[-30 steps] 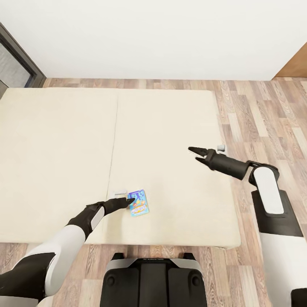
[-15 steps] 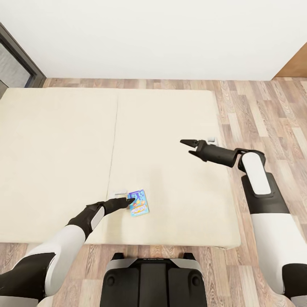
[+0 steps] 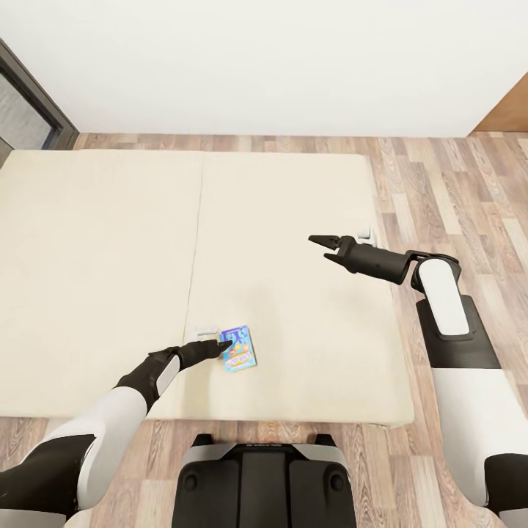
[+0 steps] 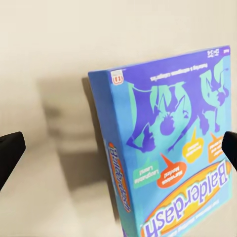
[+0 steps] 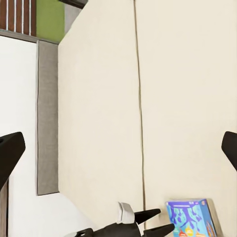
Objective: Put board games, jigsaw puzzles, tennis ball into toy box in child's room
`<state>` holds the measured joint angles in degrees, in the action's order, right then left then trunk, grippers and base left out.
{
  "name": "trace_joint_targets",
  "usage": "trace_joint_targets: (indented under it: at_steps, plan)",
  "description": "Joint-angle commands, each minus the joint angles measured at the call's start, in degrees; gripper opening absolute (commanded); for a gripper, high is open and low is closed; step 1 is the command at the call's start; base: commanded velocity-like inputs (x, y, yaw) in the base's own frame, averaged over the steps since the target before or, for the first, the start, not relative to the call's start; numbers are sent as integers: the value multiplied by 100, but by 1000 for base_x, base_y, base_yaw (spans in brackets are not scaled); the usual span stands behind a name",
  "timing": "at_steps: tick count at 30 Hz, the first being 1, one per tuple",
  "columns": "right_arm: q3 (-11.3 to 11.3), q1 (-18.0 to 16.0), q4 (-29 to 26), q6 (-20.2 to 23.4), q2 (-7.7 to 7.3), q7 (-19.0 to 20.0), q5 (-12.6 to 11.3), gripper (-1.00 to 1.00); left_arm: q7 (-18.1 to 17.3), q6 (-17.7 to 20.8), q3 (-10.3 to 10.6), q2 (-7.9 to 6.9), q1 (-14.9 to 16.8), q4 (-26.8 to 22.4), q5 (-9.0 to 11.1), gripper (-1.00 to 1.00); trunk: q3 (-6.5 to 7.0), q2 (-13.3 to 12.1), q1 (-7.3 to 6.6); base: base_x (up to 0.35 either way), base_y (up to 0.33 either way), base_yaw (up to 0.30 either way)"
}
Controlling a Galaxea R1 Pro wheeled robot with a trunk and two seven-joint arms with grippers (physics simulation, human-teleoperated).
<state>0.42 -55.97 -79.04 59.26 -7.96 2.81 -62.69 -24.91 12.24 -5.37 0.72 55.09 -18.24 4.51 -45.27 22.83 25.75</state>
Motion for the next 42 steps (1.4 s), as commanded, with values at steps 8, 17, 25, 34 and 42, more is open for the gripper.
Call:
trace_joint_targets:
  at_steps: [8,17,25,34,42]
  plan:
    - [8,-2,2,11,-3,26,29,100,-29,59,-41,19,1,-4,42,100,-69,9,3,0,0,0]
    - [5,-2,-5,15,-3,26,22,100,-31,37,-35,24,1,-4,42,100,-152,9,3,0,0,0]
    - [9,8,-6,20,-8,26,20,100,-54,33,-38,19,1,-4,42,100,-227,9,3,0,0,0]
    - [21,23,-55,47,-10,25,28,100,-267,33,-36,18,0,-4,42,100,-265,9,3,0,0,0]
    - [22,24,-74,56,-15,25,29,100,-440,33,-34,20,1,-4,37,100,-269,9,3,0,0,0]
